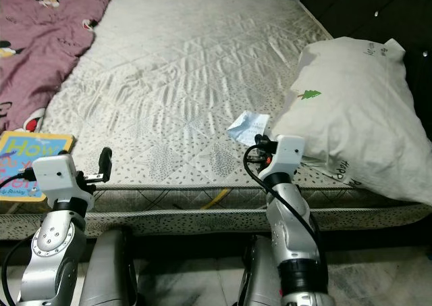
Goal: Clean up the room
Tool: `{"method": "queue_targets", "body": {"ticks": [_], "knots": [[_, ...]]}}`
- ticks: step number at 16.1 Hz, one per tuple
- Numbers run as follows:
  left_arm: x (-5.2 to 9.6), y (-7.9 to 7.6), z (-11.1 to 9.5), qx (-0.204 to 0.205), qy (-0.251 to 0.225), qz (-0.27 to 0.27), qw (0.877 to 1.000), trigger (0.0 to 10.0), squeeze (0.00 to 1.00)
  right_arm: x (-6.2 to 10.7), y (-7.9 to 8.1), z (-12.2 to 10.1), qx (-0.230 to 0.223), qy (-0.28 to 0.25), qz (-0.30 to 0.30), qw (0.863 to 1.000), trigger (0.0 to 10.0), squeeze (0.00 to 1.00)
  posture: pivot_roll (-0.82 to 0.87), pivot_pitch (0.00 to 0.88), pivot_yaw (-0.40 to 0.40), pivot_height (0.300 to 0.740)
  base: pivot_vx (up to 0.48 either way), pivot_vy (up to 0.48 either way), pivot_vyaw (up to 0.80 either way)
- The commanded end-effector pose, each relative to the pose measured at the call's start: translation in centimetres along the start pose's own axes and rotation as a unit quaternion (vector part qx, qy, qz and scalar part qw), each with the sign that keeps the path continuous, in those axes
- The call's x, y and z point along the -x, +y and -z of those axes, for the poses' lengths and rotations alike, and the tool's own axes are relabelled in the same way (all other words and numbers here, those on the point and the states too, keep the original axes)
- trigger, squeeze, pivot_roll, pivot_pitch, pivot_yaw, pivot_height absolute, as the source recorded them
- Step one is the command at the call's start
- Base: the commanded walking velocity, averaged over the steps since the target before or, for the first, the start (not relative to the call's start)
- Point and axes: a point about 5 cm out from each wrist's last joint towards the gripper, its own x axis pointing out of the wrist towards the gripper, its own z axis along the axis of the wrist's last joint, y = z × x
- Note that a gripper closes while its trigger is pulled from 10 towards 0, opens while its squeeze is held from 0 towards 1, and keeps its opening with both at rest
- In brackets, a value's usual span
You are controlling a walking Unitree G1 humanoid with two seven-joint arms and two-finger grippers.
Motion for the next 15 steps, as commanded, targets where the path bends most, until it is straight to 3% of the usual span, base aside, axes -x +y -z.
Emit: {"method": "queue_targets", "body": {"ticks": [1,2,5,7,13,15], "knots": [[0.0,0.0,0.1,0.006,-0.001,0.004,1.000,10.0,0.00,0.0,0.6,-0.7,-0.006,-0.013,-0.014,1.000,2.7,0.00,-0.04,0.000,-0.044,0.483,0.000,0.000,0.00],[-0.1,-0.1,-0.1,0.007,-0.007,0.012,1.000,10.0,0.00,-0.2,0.8,-1.0,-0.006,-0.014,-0.010,1.000,10.0,0.00,-0.03,0.000,-0.046,0.483,0.000,0.000,0.00],[0.0,-0.1,-0.6,0.009,-0.018,0.013,1.000,10.0,0.00,-0.4,1.4,-1.9,-0.025,-0.018,-0.022,0.999,10.0,0.00,-0.01,0.000,-0.044,0.483,0.000,0.000,0.00],[0.3,0.3,-0.2,0.008,-0.014,0.019,1.000,10.0,0.00,-0.5,1.4,-1.9,-0.023,-0.021,-0.016,0.999,10.0,0.00,-0.01,0.000,-0.053,0.508,0.000,0.000,0.00],[0.2,-0.3,-0.7,0.018,-0.017,0.044,0.999,10.0,0.00,-0.6,1.6,-2.3,-0.020,-0.021,-0.007,1.000,10.0,0.00,-0.01,0.021,-0.038,0.573,0.000,0.000,0.00],[0.1,0.1,-0.7,-0.002,-0.019,0.028,0.999,10.0,0.00,-0.4,1.6,-2.2,-0.021,-0.020,-0.001,1.000,10.0,0.00,-0.01,0.025,-0.040,0.598,0.000,0.000,0.00]]}}
